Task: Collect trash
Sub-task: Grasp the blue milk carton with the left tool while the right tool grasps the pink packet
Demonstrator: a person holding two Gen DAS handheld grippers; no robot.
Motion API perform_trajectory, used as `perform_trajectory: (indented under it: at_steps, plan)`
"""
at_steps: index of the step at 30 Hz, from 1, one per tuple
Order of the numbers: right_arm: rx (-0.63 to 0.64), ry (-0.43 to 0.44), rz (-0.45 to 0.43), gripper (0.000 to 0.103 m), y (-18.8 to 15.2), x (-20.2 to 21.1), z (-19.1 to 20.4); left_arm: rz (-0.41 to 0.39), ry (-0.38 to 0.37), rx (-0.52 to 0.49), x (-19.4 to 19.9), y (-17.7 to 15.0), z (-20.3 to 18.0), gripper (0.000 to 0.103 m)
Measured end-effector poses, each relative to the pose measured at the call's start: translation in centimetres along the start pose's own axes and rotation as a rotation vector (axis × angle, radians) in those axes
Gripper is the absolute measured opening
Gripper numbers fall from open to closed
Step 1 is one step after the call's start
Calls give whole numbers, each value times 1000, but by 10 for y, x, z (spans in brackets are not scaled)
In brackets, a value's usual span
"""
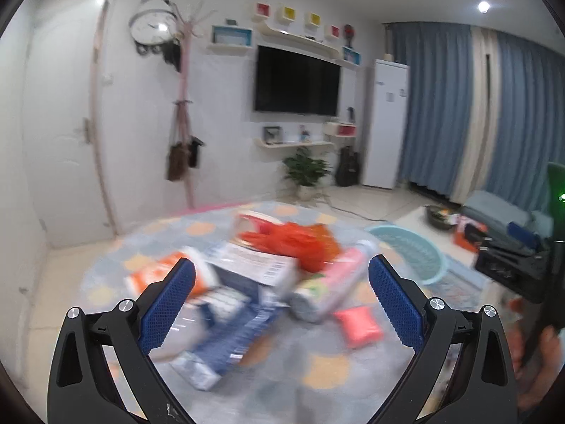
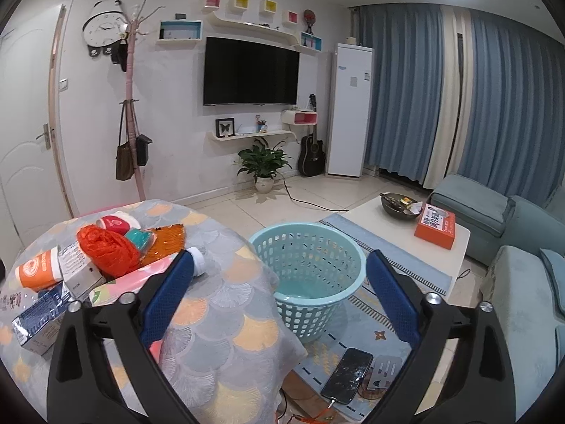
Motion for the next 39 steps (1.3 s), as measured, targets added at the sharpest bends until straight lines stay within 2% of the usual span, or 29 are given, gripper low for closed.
perform_trajectory:
  at_steps: [2,4,7,9,11,15,20,25,34,39]
  plan:
    - [13,10,8,84,-2,-2,6,25,-5,-2,-5,-1,16,95]
    - [21,42,27,74,-6,-6,16,64,-17,-1,-12,-6,29,95]
    - [26,107,73,64,-15,-17,32,131,-53,-18,-24,-18,38,95]
    - [27,139,102,62,-22,-23,41,173,-92,-33,-31,-28,38,94]
    - [30,172,129,62,-29,-29,51,211,-113,-61,-38,-39,34,89]
    - [48,239,195,62,-45,-41,71,271,-91,-119,-54,-57,28,85]
    - [52,289,265,62,-64,-54,86,341,-114,-129,-69,-72,28,77]
    - [41,355,348,62,-82,-66,99,420,-109,-148,-79,-90,24,75]
    - [-5,424,470,64,-109,-88,114,426,-45,-205,-87,-96,19,70]
    - [26,406,461,63,-108,-91,120,416,-29,-208,-86,-92,15,56]
Point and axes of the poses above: each gripper's, at about its wrist camera, not at the fingertips, and x roughly against the way its jaws point, z to its left, y to its top, the point moved 6 cm from there along -x, roughly the way its jaws point, and after that the axes turned 11 degrees about y, right-handed, at the moved point
